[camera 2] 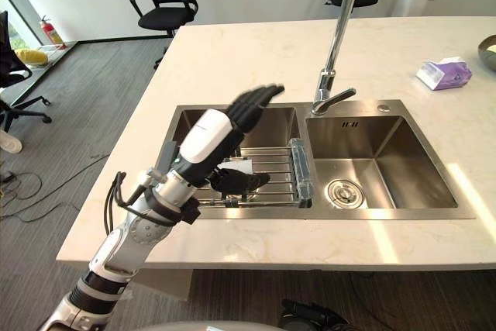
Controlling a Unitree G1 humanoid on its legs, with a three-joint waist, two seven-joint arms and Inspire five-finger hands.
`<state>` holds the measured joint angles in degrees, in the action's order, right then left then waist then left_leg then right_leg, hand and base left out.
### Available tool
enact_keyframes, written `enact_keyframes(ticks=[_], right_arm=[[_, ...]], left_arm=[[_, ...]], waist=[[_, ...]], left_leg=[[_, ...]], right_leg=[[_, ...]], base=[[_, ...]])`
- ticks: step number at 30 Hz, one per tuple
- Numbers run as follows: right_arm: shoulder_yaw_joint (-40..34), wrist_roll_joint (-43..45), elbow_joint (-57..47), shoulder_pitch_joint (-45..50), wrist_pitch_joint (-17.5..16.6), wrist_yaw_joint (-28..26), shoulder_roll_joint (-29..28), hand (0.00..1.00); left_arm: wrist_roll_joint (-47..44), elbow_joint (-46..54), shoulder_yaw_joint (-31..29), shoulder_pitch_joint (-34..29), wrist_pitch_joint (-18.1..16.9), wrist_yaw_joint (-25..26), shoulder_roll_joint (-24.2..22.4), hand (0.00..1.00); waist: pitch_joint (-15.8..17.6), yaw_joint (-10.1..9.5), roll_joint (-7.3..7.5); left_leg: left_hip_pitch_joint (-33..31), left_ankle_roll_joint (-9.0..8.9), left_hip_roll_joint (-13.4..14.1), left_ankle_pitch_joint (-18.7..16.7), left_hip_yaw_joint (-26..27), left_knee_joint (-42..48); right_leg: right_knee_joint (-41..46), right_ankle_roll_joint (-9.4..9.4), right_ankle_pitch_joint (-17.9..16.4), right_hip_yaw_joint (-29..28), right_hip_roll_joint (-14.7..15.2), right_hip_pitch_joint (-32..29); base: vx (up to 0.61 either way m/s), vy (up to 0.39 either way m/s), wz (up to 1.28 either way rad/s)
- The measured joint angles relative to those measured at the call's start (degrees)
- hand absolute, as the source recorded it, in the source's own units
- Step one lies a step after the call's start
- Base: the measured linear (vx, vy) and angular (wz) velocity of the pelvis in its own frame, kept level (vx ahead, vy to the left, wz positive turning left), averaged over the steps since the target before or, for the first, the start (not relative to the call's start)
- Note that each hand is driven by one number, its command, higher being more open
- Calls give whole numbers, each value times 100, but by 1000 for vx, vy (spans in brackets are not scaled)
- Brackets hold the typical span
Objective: Walk over to the sink, pick up the cup, carry it to the dishwasher, place the cup inside the dishwasher, then close the dishwasher door
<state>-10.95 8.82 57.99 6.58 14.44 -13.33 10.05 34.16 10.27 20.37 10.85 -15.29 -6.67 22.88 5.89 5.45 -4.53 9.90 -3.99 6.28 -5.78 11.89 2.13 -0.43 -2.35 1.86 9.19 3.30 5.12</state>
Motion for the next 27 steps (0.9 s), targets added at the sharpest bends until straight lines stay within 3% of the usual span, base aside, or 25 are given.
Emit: enact_keyframes(ticks=[12, 27], right_arm=[[75, 2, -14, 9, -86, 150, -2, 100], [134, 10, -32, -20, -92, 221, -15, 100]], left_arm=[[-151, -456, 97, 0, 508, -218, 261, 100], [-626, -884, 147, 150, 1055, 84, 129, 100]], waist=[[27, 187, 26], [100, 303, 29]], left_leg=[[203, 6, -25, 13, 178, -136], [311, -5, -31, 6, 217, -172]], right_leg=[[-358, -32, 204, -149, -25, 202], [-405, -46, 212, -184, -27, 297]], base=[[-24, 1, -7], [-24, -11, -1]])
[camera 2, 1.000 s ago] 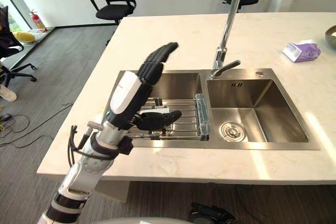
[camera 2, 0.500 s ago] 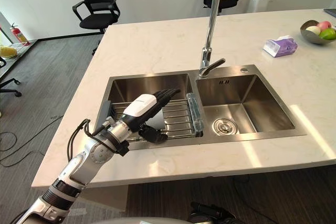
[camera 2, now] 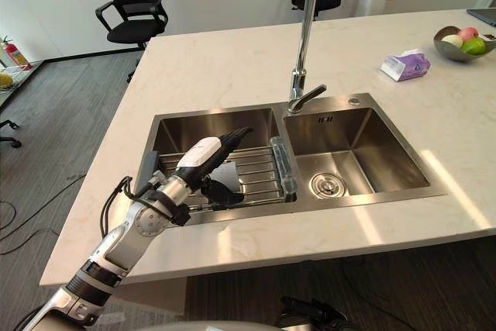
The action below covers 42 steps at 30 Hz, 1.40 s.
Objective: Walk over to the sink, pick up the cup, carry it to the dishwasher, place the cup inside the dishwasher, then close the dishwasher door
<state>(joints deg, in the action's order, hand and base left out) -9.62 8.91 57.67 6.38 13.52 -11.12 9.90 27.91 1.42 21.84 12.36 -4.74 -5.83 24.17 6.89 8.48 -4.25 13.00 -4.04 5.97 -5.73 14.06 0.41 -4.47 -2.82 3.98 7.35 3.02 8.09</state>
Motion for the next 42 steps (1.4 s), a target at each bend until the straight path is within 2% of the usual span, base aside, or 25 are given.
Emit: enact_keyframes(ticks=[3, 6, 12, 19, 29, 33, 39, 40, 42], right_arm=[[13, 0, -5, -13, 33, 3, -4, 100], [46, 1, -30, -17, 96, 2, -10, 100], [112, 0, -54, -25, 150, 2, 4, 100], [163, 3, -54, -92, 355, -9, 36, 100], [278, 6, -106, -180, 673, -149, 93, 100], [326, 7, -125, -249, 784, -233, 99, 100], [346, 6, -169, -253, 947, -289, 113, 100], [350, 6, -187, -246, 969, -290, 113, 100], [351, 5, -208, -241, 999, -294, 113, 100]], left_arm=[[22, -174, 7, 1, 86, 46, -89, 100], [156, -269, 98, 2, 310, -86, -76, 100], [138, -418, 101, 172, 492, -234, -45, 100], [135, -616, 98, 404, 812, -779, -71, 100], [144, -1154, -88, 1123, 1420, -1826, -303, 100], [336, -1528, -135, 1235, 1568, -1863, -318, 100], [369, -1802, -132, 1383, 1681, -1936, -373, 100], [364, -1839, -134, 1391, 1681, -1914, -377, 0], [350, -1991, -196, 1432, 1678, -1825, -450, 0]], waist=[[0, 20, -1], [1, 24, -3], [1, 21, -2], [-1, 28, 0], [-12, 75, 13], [-14, 186, 15], [-54, 191, 48], [-58, 191, 49], [-61, 191, 53]], left_leg=[[9, -1, 1, -1, 19, 0], [10, -5, 2, -5, 41, -6], [21, -7, -4, -10, 47, -8], [91, -6, -7, -10, 45, -13], [103, -3, -8, -8, 45, -29], [105, -4, -2, -8, 53, -33], [113, -5, 14, -9, 73, -32], [113, -5, 14, -9, 76, -32], [115, -5, 15, -9, 87, -30]], right_leg=[[-13, -4, 6, -20, -3, 3], [-33, -3, 20, -41, -9, 6], [-37, -11, 26, -47, -5, 15], [-70, -14, 35, -45, -3, 76], [-76, -13, 41, -46, -8, 78], [-78, -13, 41, -54, -19, 73], [-79, -9, 44, -77, -56, 69], [-79, -7, 45, -81, -57, 69], [-80, 2, 51, -94, -60, 65]], base=[[-33, -18, -4], [-11, -10, -3], [-11, -6, 0], [-50, -21, 0], [-7, -4, 0], [0, 0, 0], [0, 0, 0], [0, 0, 0], [0, 0, -2]])
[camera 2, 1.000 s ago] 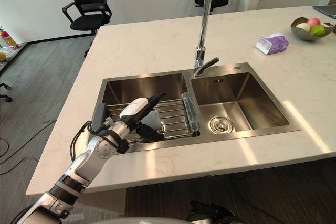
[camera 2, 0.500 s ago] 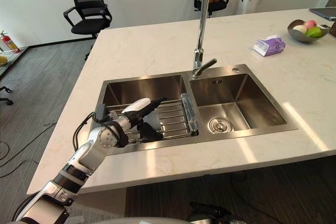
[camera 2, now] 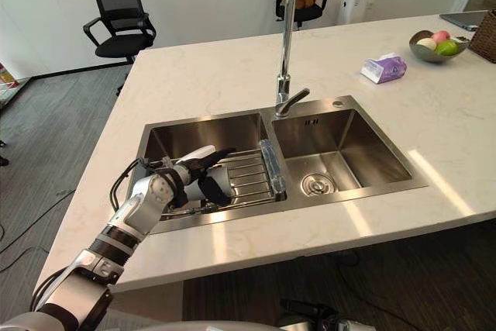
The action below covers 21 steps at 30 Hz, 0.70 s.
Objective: Walk over to the sink, pick up the cup, carry it to the dishwasher, place the cup inside the dishwasher, then close the dishwasher door
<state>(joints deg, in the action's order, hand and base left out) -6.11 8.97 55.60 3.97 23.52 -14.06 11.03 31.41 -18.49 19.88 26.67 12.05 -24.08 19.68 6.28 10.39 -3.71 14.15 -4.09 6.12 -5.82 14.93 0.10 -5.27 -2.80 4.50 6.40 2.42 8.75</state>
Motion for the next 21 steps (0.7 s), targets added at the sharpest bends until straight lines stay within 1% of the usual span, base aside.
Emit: enact_keyframes(ticks=[3, 5, 7, 8, 11, 13, 17, 19, 20, 21], right_arm=[[0, -1, -15, 5, 11, -21, -1, 100], [6, 0, -32, 5, 42, -46, -2, 100], [5, -1, -43, 4, 53, -78, 0, 100], [4, -1, -54, 5, 53, -101, -2, 100], [0, -2, -53, 4, 84, -157, 6, 100], [-2, -2, -47, 5, 93, -176, 15, 100], [-1, -3, -55, 4, 96, -190, 13, 100], [-1, -4, -57, 3, 96, -194, 13, 100], [0, -4, -69, 12, 92, -201, 11, 100], [-1, -3, -77, 29, 91, -214, 8, 100]], left_arm=[[3, -122, -176, 42, 0, 105, -71, 0], [16, -403, -426, 233, -2, 235, -78, 0], [35, -635, -578, 307, 16, 219, -76, 0], [103, -822, -631, 305, 38, 291, -76, 0], [192, -946, -836, 295, 42, 362, -12, 0], [200, -927, -849, 241, -41, 405, 83, 0], [176, -983, -874, 80, -330, 623, 158, 0], [167, -1106, -901, 28, -380, 667, 193, 0], [101, -1127, -1059, -112, -435, 746, 218, 0], [-26, -1074, -1144, -162, -524, 795, 235, 0]], waist=[[-2, 0, 4], [-6, 0, 8], [-9, 1, 3], [-10, 9, 1], [-13, -29, -4], [-27, -43, -25], [-26, -43, -24], [-25, -45, -22], [-22, -49, -18], [-12, -102, -2]], left_leg=[[4, -2, 10, -1, 30, 2], [20, -11, 40, -5, 94, 0], [18, -28, 71, -13, 158, -3], [4, -41, 89, -14, 173, -6], [-7, -71, 126, -17, 168, -6], [-7, -79, 135, -18, 165, -6], [-9, -80, 133, -18, 159, -3], [-11, -80, 133, -18, 152, -2], [-18, -80, 134, -18, 149, -3], [-22, -80, 133, -18, 132, -2]], right_leg=[[0, 10, 8, -30, -15, -11], [0, 17, 12, -87, -43, -27], [0, 26, 18, -138, -65, -63], [0, 28, 19, -151, -94, -88], [0, 33, 17, -137, -146, -96], [0, 38, 13, -126, -146, -95], [0, 39, 12, -111, -145, -92], [0, 39, 11, -105, -145, -92], [-1, 41, 9, -102, -144, -97], [-1, 41, 8, -83, -144, -94]], base=[[0, 0, -6], [-3, -5, -12], [-6, -29, -16], [4, -38, -11], [6, -37, 0], [0, -19, 1], [-17, -9, 0], [0, 0, 0], [-24, -17, 3], [-17, -13, 4]])
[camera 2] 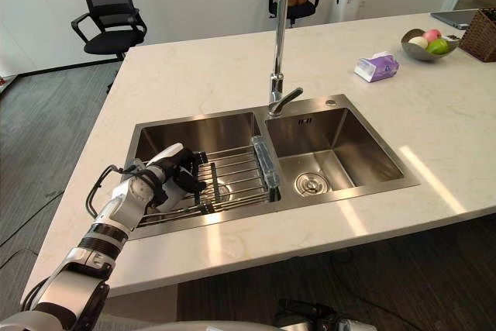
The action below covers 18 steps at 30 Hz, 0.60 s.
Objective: Walk over to the sink, pick up the cup, carry it to the dishwasher, place the cup inside the dishwasher, then close the dishwasher door
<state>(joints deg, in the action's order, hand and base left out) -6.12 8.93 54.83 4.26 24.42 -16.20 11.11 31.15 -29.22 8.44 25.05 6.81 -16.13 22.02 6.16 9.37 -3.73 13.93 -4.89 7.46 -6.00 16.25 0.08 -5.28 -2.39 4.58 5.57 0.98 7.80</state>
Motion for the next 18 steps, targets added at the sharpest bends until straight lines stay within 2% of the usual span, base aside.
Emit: enact_keyframes(ticks=[3, 9, 10, 11, 18], right_arm=[[1, -3, -1, 9, -9, -35, 4, 100], [-1, -4, 25, 24, -82, -63, 5, 100], [-2, -4, 45, 37, -96, -91, 22, 100], [-2, -5, 48, 41, -96, -102, 29, 100], [-2, -25, 60, 56, -94, -162, 67, 100]], left_arm=[[-224, 75, -25, -92, -215, 59, 38, 0], [-663, 815, -106, -492, -302, 105, 163, 0], [-753, 975, -134, -547, -325, 121, 163, 0], [-761, 1041, -138, -555, -322, 120, 164, 100], [-759, 1408, -345, -749, -290, 34, 214, 100]], waist=[[8, -56, 12], [9, -95, 14], [8, -160, 15], [8, -187, 15], [1, -309, 30]], left_leg=[[-30, 1, -10, 1, -68, 0], [-86, 7, -26, 5, -177, -2], [-86, 9, -33, 6, -189, -1], [-86, 11, -36, 7, -196, -1], [-97, 38, -70, 24, -249, 1]], right_leg=[[1, 0, 0, 138, 3, 1], [5, 0, 0, 363, 5, 11], [5, 0, 0, 402, 12, 19], [5, 0, 0, 410, 16, 21], [1, 0, 0, 465, 56, 38]], base=[[-14, -17, 9], [-4, -12, 9], [-22, -5, 6], [-34, -5, 5], [-44, -8, 4]])
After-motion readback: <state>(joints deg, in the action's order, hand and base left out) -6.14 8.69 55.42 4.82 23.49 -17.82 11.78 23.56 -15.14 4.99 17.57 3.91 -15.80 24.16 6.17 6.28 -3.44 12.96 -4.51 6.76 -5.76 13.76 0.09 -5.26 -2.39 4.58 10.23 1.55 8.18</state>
